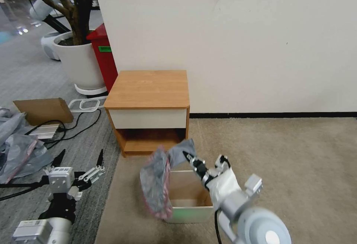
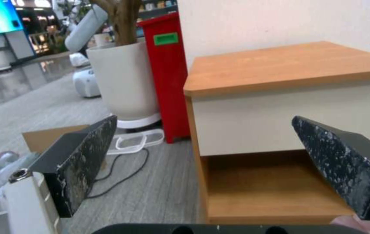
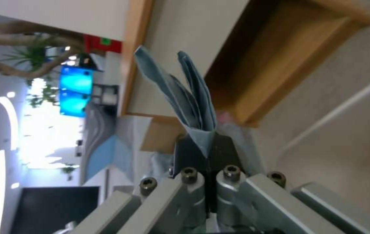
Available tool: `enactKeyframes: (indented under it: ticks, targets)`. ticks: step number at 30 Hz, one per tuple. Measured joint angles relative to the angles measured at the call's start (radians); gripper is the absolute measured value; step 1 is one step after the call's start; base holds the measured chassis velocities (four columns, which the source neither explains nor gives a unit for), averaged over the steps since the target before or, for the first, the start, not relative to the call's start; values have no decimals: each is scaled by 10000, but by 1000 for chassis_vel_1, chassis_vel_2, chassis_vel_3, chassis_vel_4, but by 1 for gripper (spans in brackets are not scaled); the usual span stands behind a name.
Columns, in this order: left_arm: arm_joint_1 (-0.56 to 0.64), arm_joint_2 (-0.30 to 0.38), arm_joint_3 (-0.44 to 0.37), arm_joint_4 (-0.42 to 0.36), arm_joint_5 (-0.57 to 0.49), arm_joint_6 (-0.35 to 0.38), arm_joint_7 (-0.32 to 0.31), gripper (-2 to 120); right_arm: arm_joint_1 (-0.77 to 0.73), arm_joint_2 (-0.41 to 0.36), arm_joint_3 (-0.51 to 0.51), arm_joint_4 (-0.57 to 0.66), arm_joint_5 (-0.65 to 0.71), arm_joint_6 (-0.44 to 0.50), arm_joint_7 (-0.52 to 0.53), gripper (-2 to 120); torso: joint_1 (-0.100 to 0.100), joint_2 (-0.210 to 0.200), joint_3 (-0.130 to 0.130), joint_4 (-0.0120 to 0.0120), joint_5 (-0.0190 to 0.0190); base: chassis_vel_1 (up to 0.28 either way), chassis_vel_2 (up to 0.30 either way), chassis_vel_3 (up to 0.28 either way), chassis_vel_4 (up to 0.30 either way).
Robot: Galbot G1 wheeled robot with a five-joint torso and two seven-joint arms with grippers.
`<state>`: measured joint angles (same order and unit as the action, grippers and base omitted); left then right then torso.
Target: Pick up the garbage bag from the table and place it over the trash can.
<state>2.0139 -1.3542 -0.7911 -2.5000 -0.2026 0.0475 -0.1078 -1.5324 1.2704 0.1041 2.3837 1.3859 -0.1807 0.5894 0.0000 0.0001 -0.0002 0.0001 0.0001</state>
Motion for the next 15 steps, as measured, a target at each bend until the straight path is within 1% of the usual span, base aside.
enactKeyframes:
  ticks: [2, 6, 15]
  targets:
    - [-13, 10, -14, 0, -20, 0, 0, 100, -190, -208, 102, 27, -237, 56, 196, 0, 0, 0, 0, 0, 0, 0, 0, 0, 0]
    - [-71, 23, -15, 0, -40, 0, -2, 100, -540, -549, 338, -123, -304, 69, 216, 0, 0, 0, 1, -1, 1, 0, 0, 0, 0]
    - [-276, 61, 39, 0, -41, -1, -5, 100, -1060, -631, 400, -348, -607, 341, 706, 0, 0, 0, 1, 0, 0, 0, 0, 0, 0]
